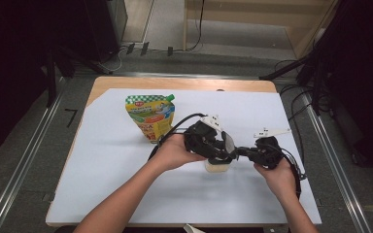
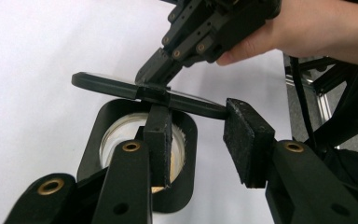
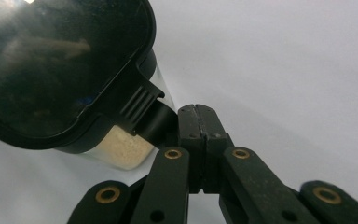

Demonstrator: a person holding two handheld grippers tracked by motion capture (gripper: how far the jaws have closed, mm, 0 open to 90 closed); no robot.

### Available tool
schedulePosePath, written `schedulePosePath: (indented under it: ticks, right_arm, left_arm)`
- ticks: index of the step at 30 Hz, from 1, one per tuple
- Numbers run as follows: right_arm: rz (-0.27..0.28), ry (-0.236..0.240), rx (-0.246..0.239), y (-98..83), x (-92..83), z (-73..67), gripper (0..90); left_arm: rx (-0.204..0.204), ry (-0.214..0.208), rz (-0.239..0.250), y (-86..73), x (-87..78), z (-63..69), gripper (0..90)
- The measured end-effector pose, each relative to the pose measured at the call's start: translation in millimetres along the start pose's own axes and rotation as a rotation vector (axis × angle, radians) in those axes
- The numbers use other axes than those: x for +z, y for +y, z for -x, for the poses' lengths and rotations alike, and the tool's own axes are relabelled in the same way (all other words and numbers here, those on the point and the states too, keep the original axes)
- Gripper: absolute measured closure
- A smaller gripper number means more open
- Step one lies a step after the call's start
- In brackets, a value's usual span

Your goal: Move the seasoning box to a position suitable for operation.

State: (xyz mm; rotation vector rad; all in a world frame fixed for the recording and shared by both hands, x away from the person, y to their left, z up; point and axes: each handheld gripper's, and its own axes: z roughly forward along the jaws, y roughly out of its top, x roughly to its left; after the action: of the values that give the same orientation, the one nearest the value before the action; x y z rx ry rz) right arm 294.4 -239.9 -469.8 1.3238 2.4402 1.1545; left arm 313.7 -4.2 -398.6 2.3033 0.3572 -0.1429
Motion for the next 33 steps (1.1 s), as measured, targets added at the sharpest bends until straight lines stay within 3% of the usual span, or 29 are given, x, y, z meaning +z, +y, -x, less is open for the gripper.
schedulePosePath:
  ticks: [15,16,20,33]
  right_arm:
    - [-0.009,0.016,0.016,-5.8,-2.0,0.5,90.0]
    - [-0.008,0.016,0.016,-5.8,-2.0,0.5,90.0]
    - [-0.007,0.015,0.017,-5.9,-1.9,0.2,90.0]
    - [-0.006,0.007,0.014,-6.0,-1.7,-0.3,90.0]
  left_arm:
    - [-0.003,-0.040,-0.032,22.4,11.8,1.8,69.2]
    - [-0.008,-0.057,-0.029,24.5,15.2,0.7,69.8]
    - [-0.027,-0.080,-0.020,25.3,19.8,-0.7,71.8]
    - [-0.035,-0.109,-0.025,27.4,29.9,-4.1,74.1]
